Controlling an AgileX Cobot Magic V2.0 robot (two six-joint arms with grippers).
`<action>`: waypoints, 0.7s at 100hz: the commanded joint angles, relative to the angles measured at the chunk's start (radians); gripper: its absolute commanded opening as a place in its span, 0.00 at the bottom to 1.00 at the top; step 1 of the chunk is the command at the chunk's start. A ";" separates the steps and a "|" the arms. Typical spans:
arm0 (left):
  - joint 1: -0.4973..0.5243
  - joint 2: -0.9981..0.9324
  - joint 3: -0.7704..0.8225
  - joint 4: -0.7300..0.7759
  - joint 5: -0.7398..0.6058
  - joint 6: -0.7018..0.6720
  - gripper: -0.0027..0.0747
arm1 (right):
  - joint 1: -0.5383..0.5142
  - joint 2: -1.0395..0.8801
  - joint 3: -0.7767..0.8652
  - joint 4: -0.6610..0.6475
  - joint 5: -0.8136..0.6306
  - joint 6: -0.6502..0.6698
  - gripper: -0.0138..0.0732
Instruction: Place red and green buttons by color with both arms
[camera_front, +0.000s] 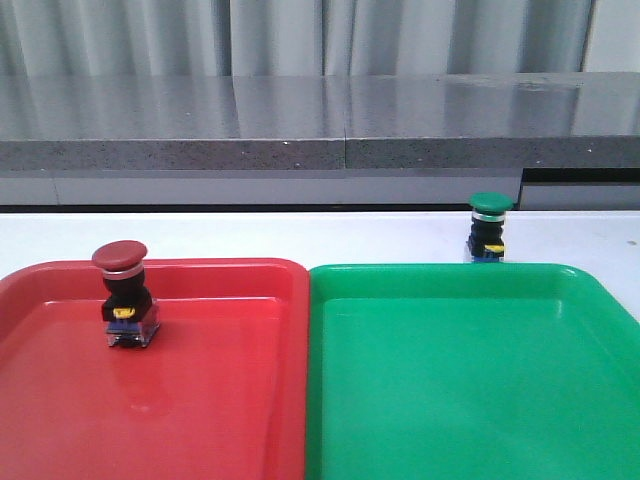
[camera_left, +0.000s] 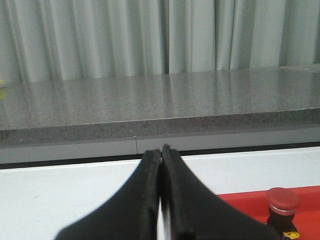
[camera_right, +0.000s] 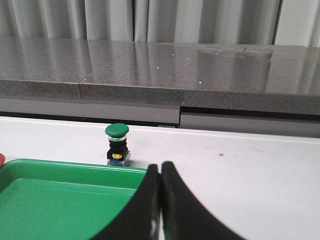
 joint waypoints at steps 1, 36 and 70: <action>0.002 -0.031 0.041 -0.009 -0.078 -0.002 0.01 | -0.006 -0.017 -0.014 -0.001 -0.072 -0.003 0.08; 0.002 -0.031 0.041 -0.009 -0.078 -0.002 0.01 | -0.006 -0.017 -0.014 -0.001 -0.072 -0.003 0.08; 0.002 -0.031 0.041 -0.009 -0.078 -0.002 0.01 | -0.006 -0.017 -0.014 -0.001 -0.089 -0.003 0.08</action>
